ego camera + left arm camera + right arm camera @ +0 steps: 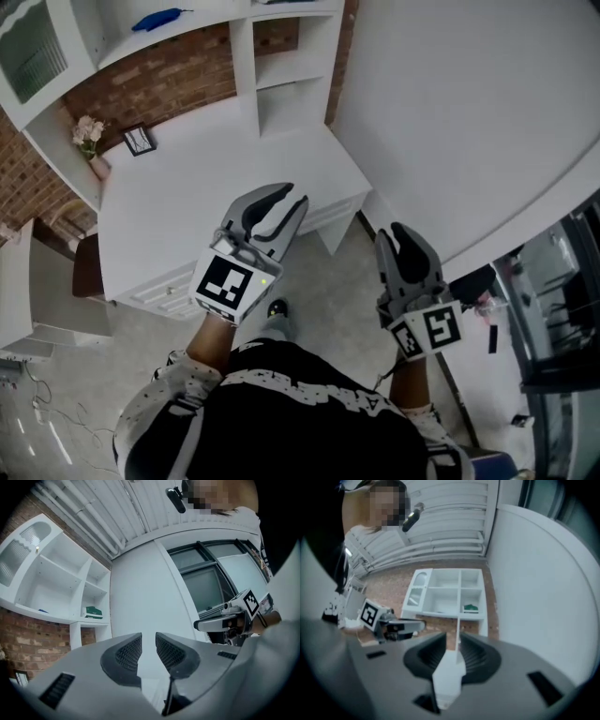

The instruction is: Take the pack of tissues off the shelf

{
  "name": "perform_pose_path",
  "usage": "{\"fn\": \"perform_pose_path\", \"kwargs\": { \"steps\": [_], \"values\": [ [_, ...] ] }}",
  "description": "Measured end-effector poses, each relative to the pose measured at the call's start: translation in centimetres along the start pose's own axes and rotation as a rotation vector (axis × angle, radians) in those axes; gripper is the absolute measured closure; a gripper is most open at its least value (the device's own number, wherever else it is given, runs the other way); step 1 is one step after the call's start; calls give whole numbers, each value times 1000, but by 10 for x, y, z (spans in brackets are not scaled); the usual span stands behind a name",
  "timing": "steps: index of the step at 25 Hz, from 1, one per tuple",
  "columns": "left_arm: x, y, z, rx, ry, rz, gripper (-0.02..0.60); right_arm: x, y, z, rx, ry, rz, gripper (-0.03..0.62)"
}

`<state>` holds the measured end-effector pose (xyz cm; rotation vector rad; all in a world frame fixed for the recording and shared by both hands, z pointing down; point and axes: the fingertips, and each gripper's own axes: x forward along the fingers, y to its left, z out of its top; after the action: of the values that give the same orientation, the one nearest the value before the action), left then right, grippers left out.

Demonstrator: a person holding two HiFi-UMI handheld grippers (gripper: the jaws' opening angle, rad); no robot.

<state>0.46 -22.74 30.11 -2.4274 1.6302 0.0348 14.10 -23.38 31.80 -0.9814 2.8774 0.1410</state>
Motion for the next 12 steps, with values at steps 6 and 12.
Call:
{"fn": "perform_pose_path", "kwargs": {
  "steps": [6, 12],
  "values": [
    [37, 72, -7, -4, -15, 45, 468, 73, -31, 7, -41, -5, 8, 499],
    [67, 133, -9, 43, -19, 74, 466, 140, -51, 17, -51, -26, 27, 499]
  ]
}}
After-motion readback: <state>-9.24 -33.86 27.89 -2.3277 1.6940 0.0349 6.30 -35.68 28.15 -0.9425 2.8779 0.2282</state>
